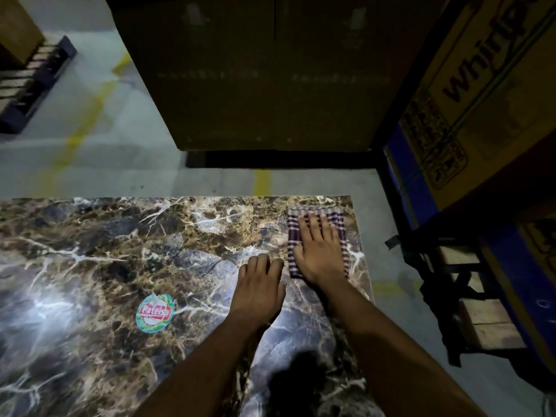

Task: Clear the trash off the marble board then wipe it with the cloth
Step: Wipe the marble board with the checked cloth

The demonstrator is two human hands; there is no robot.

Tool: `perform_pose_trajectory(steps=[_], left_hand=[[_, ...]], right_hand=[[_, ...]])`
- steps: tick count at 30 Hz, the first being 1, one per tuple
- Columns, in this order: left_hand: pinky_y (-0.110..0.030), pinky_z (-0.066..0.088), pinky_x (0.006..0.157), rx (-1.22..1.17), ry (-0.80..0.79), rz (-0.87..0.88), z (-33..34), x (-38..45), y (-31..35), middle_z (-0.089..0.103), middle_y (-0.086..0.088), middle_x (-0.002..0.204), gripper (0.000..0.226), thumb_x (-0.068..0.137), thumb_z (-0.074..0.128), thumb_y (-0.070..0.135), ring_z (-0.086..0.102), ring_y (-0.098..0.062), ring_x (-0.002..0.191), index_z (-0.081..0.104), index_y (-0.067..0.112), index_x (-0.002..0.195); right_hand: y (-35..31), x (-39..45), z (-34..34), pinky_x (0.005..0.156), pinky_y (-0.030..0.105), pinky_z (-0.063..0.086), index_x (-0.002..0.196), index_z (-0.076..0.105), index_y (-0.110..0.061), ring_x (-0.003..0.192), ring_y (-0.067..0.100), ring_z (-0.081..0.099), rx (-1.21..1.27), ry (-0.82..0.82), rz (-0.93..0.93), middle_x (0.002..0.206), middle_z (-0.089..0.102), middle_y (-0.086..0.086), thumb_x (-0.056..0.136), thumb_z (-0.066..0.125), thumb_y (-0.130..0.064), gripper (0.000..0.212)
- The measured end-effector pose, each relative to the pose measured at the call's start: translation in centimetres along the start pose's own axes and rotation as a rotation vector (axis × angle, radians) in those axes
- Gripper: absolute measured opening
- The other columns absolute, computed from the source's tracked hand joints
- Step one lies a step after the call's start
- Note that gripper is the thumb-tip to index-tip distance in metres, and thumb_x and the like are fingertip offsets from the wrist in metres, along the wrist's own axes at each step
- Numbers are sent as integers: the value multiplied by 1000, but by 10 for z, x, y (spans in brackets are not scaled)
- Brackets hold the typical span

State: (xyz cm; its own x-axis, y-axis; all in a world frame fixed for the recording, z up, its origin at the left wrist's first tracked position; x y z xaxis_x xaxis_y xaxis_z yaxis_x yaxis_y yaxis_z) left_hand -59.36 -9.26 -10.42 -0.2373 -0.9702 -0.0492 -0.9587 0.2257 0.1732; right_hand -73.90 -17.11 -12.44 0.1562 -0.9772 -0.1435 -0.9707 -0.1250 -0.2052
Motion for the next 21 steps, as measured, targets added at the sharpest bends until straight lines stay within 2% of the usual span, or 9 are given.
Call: perform_pose_trajectory(steps=[3, 6, 11, 13, 17, 19, 21], left_hand=[[-41, 38, 95, -51, 26, -11, -1, 13, -1, 41, -5, 134, 27, 97, 45, 37, 43, -28, 120, 47, 21, 119], [-39, 38, 90, -23, 34, -21, -2, 21, -3, 44, -1, 131, 27, 97, 46, 36, 43, -26, 116, 48, 22, 120], [-39, 39, 87, 5, 42, -29, -3, 28, -8, 49, 1, 121, 35, 96, 46, 38, 44, -24, 110, 50, 24, 128], [-40, 39, 86, 7, 42, -20, -5, 33, -8, 50, 0, 117, 31, 94, 48, 35, 44, -25, 107, 52, 23, 122], [-42, 39, 85, 20, 29, -12, -7, 44, -5, 51, -3, 110, 34, 88, 55, 30, 45, -27, 102, 53, 23, 122], [-43, 38, 84, 24, 36, -1, -8, 48, -1, 50, -3, 109, 31, 85, 59, 29, 46, -28, 101, 54, 22, 115], [-43, 37, 88, 8, 27, 10, -7, 50, 5, 49, -1, 120, 30, 85, 57, 28, 45, -27, 108, 52, 23, 115]], right_hand=[[-8, -5, 2, 127, 45, -2, 164, 10, -25, 158, 28, 2, -22, -31, -146, 171, 9, 5, 94, 14, -52, 75], [10, 5, -7, 125, 41, -3, 164, 12, -27, 158, 25, 4, -48, -27, -221, 171, 10, 1, 93, 16, -52, 75], [21, 58, -11, 127, 45, 2, 164, 11, -23, 158, 28, 2, -26, 15, -15, 171, 10, 6, 92, 12, -55, 79], [10, 65, -12, 127, 46, 3, 164, 12, -23, 158, 29, 3, -35, 10, -21, 171, 12, 6, 92, 13, -54, 78], [21, 42, -14, 126, 43, 1, 164, 12, -28, 158, 25, 3, -59, -37, -188, 172, 9, 2, 90, 12, -54, 78], [48, 37, -20, 126, 42, 0, 164, 9, -29, 158, 24, 1, -57, -20, -148, 172, 7, 1, 91, 13, -53, 77], [70, 44, -22, 126, 43, -1, 164, 8, -27, 158, 25, -1, -66, -16, -40, 172, 6, 3, 91, 13, -53, 77]])
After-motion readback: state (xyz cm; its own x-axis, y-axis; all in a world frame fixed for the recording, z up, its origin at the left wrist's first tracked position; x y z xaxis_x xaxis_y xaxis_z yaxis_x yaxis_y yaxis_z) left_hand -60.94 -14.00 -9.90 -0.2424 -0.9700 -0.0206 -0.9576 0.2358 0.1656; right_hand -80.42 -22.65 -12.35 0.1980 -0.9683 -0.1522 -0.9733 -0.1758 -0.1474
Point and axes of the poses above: each hand's wrist, its own x-axis towards the middle knuckle, its own z-axis out of the palm, y = z × x, the point moved 6 cm from there along x, towards the middle knuckle
